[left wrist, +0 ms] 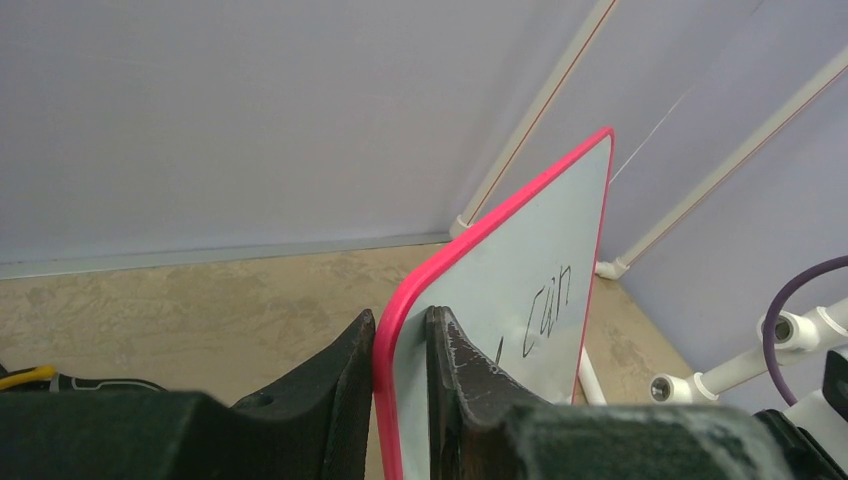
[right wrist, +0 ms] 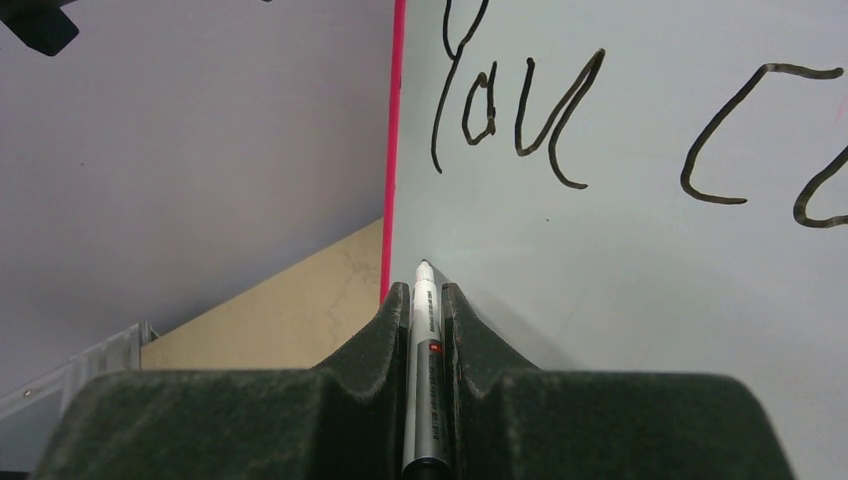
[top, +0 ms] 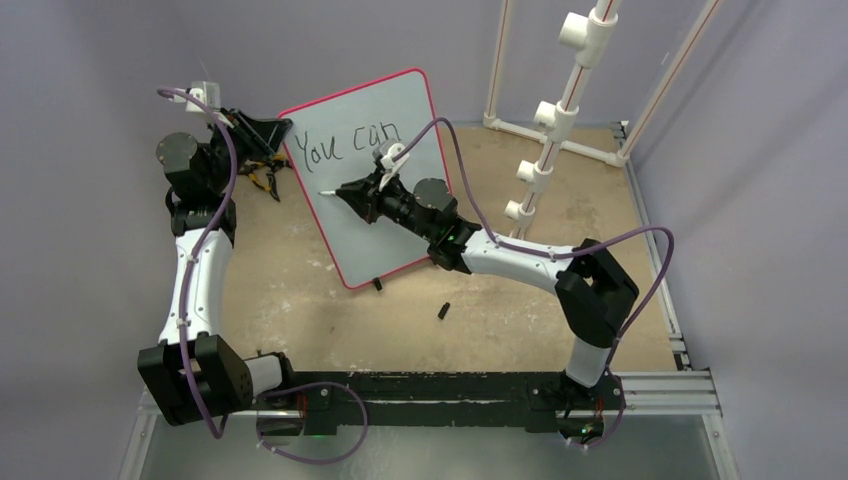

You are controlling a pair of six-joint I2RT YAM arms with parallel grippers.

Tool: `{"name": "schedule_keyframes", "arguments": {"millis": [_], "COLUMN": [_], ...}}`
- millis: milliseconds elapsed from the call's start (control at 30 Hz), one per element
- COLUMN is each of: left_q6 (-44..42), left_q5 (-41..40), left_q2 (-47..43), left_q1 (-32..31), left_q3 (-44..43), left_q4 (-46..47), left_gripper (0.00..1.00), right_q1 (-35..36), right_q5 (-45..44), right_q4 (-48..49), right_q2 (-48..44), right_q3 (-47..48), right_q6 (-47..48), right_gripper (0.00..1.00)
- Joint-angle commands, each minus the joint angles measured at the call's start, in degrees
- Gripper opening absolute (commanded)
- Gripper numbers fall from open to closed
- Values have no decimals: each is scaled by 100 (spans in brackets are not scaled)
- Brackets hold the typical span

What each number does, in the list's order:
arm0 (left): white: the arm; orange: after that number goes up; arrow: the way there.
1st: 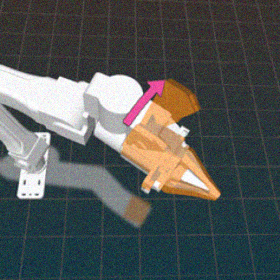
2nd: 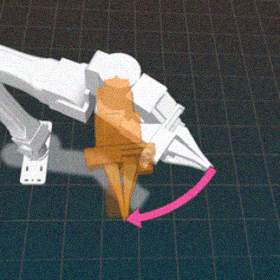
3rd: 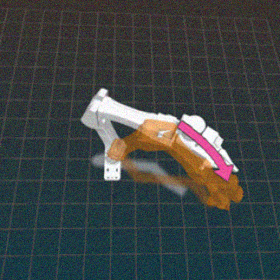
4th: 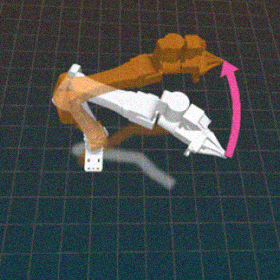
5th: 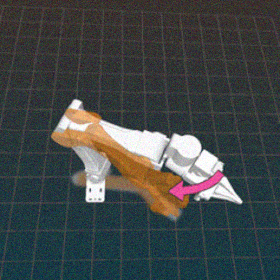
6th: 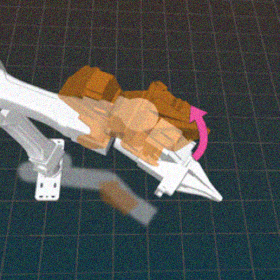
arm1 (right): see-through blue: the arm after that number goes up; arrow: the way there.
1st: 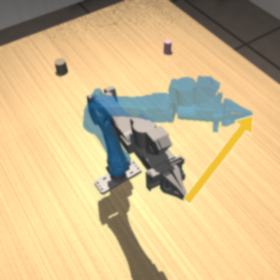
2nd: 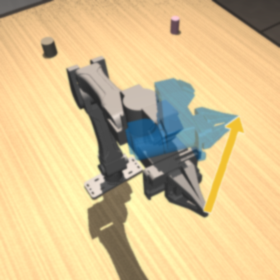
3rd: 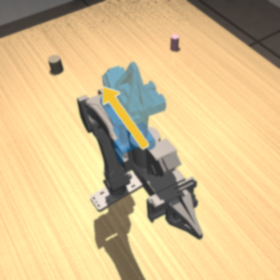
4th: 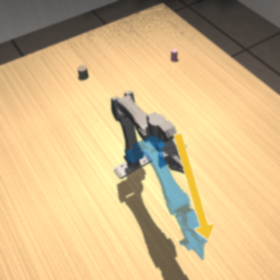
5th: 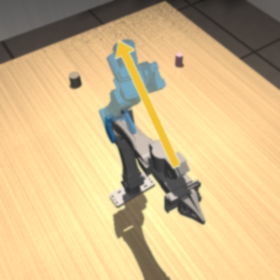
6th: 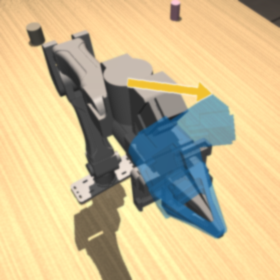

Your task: Write a sentence on the whiteboard

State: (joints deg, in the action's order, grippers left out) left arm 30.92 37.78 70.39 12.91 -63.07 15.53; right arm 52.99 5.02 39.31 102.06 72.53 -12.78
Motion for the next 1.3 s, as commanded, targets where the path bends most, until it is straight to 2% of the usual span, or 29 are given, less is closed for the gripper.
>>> {"name": "schedule_keyframes", "arguments": {"millis": [0, 333, 633, 1267], "left_q6": [43, 69, 74, 88], "left_q5": [201, 291, 309, 335], "left_q2": [1, -16, -30, -34], "left_q1": [22, 51, 67, 87], "left_q3": [110, 137, 146, 159], "left_q4": [69, 186, 218, 258], "left_gripper": [21, 20, 20, 19], "right_q1": [36, 77, 124, 124], "right_q5": [-173, -72, -288, -809], "right_q4": [-22, -284, -399, -35], "right_q2": [60, 178, 17, -402], "right_q3": [383, 431, 49, -134], "right_q6": [138, 258, 352, 394], "right_gripper": [0, 0, 0, 0]}}
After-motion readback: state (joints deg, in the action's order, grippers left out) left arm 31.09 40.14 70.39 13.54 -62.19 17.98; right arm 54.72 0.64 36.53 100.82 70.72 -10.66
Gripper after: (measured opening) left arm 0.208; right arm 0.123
